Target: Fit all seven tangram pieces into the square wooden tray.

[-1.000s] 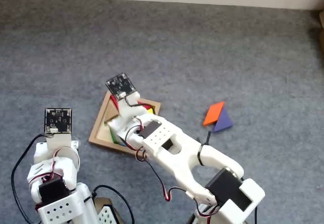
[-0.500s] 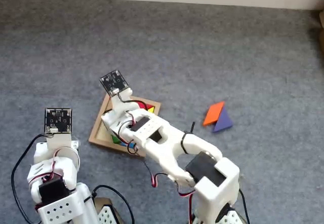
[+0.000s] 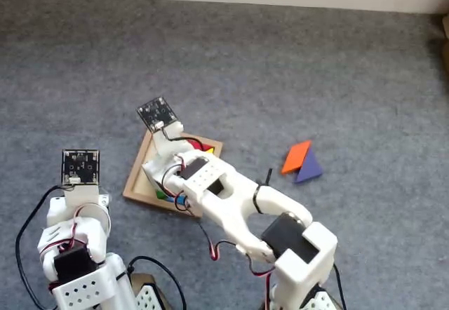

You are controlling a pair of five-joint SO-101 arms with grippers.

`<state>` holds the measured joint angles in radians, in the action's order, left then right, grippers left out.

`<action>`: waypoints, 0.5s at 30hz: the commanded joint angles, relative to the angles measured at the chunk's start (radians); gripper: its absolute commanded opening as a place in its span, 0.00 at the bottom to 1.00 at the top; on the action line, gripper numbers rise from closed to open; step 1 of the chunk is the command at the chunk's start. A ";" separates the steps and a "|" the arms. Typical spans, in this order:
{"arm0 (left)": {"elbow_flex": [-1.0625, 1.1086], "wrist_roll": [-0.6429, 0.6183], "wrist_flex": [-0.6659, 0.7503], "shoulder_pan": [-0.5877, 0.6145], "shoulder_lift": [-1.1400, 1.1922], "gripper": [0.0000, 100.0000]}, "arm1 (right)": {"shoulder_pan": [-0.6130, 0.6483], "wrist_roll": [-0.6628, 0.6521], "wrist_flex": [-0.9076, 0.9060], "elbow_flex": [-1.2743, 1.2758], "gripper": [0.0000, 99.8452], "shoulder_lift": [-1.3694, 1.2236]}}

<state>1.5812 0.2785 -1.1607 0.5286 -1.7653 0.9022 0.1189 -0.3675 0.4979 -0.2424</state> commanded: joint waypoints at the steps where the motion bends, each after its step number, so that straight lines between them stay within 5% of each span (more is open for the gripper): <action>1: -0.008 -0.002 0.005 0.010 -0.056 0.16 | -0.004 -0.015 -0.134 0.018 0.00 -0.005; 5: -0.008 -0.002 0.005 0.010 -0.056 0.16 | -0.004 -0.025 -0.237 0.016 0.00 -0.004; 10: -0.008 -0.002 0.005 0.010 -0.056 0.16 | -0.010 -0.261 -0.305 0.024 0.00 0.070; 15: -0.008 -0.002 0.005 0.010 -0.056 0.16 | -0.013 -0.296 -0.314 0.033 0.00 0.191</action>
<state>1.5812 0.2785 -1.1607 0.5286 -1.7653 0.9037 -0.1527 -0.6452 0.5040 -0.1320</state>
